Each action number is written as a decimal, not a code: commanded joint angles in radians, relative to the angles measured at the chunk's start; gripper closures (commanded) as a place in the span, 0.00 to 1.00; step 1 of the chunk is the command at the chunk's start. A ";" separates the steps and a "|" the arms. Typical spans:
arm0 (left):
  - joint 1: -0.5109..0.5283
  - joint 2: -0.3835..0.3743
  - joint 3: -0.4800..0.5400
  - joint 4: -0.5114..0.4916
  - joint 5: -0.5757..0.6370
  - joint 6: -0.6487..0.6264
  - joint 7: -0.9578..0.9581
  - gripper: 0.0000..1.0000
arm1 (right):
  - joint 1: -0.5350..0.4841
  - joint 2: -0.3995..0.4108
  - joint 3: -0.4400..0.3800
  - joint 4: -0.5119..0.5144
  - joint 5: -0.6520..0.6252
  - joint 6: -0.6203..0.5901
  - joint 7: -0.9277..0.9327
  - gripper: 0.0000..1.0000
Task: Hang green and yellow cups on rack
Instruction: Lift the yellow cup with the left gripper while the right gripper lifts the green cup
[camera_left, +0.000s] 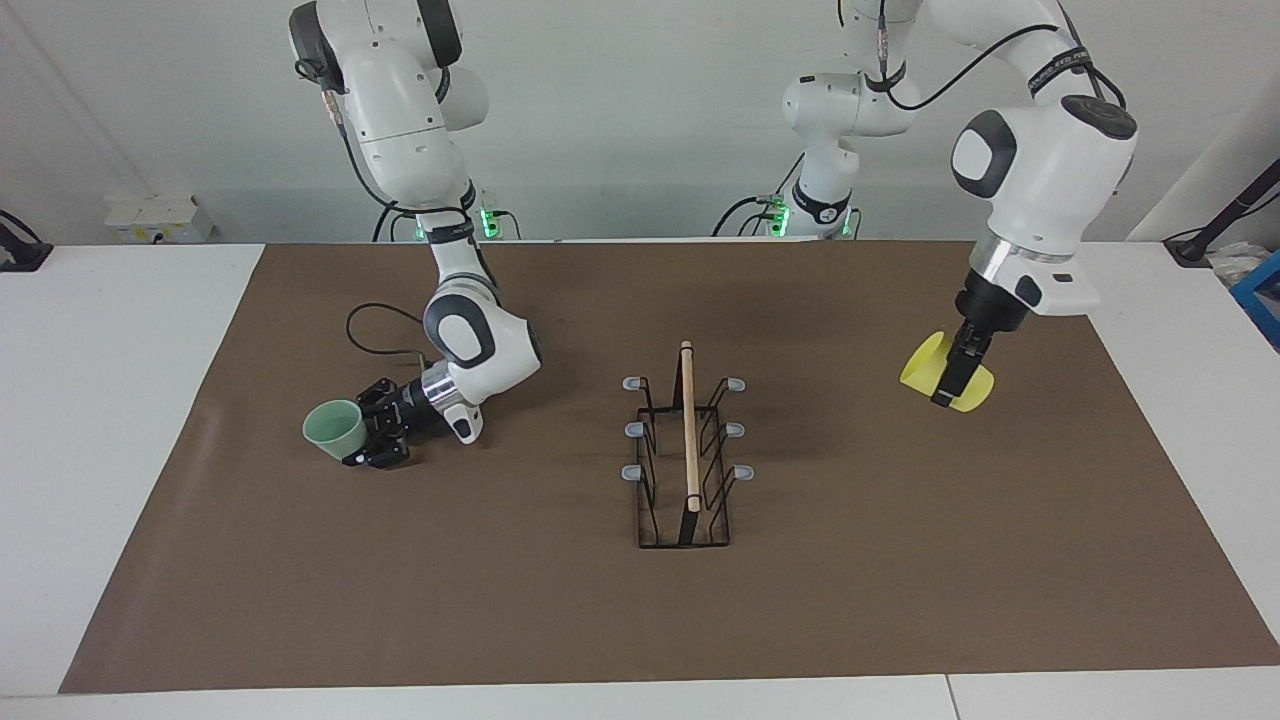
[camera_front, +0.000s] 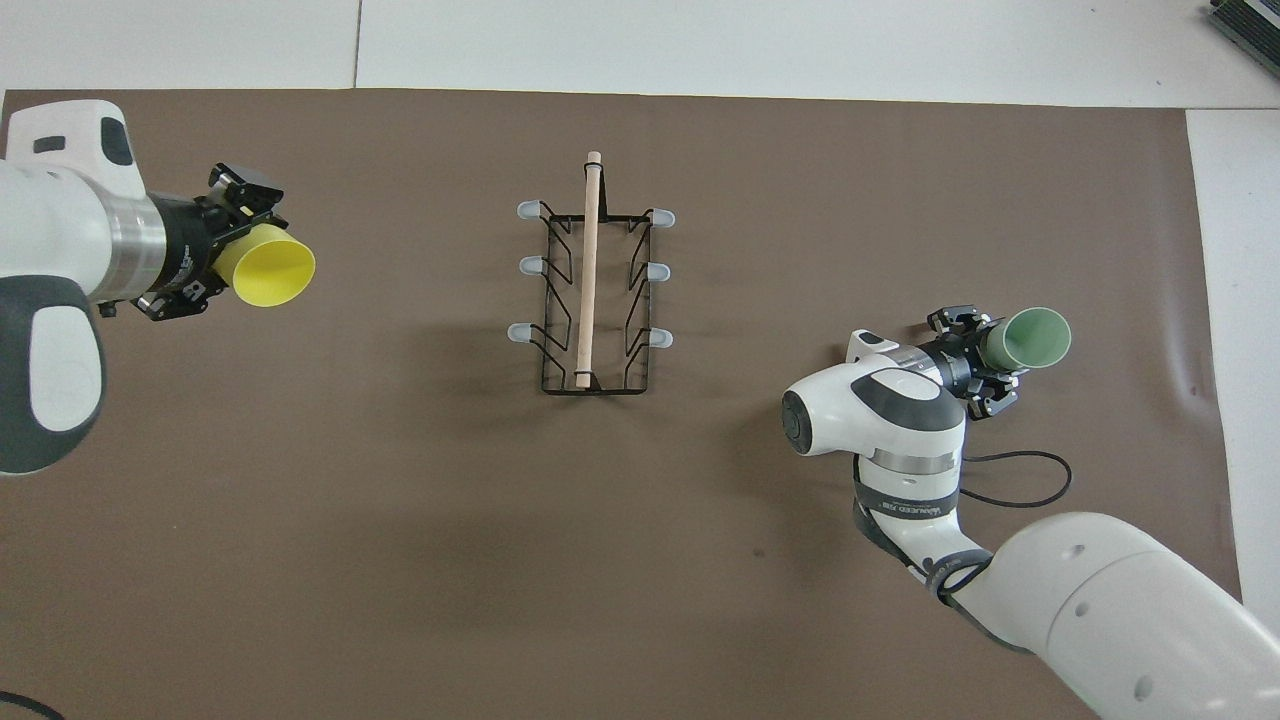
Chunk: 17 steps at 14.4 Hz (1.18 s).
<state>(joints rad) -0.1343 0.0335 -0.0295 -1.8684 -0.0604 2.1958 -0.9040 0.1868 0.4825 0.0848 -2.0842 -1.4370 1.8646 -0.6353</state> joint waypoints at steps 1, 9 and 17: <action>0.028 -0.037 -0.098 -0.066 0.099 0.063 -0.003 1.00 | 0.003 -0.030 0.009 0.044 0.070 -0.016 -0.044 1.00; 0.030 -0.072 -0.260 -0.362 0.252 0.645 0.000 1.00 | -0.089 -0.252 0.012 0.165 0.713 0.111 -0.418 1.00; 0.024 -0.035 -0.316 -0.451 0.281 0.881 0.000 1.00 | -0.254 -0.416 0.012 0.154 1.600 0.174 -0.610 1.00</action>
<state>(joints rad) -0.1217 0.0021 -0.3352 -2.2989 0.1946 3.0414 -0.9021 -0.0190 0.1191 0.0843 -1.9003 -0.0070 1.9951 -1.1634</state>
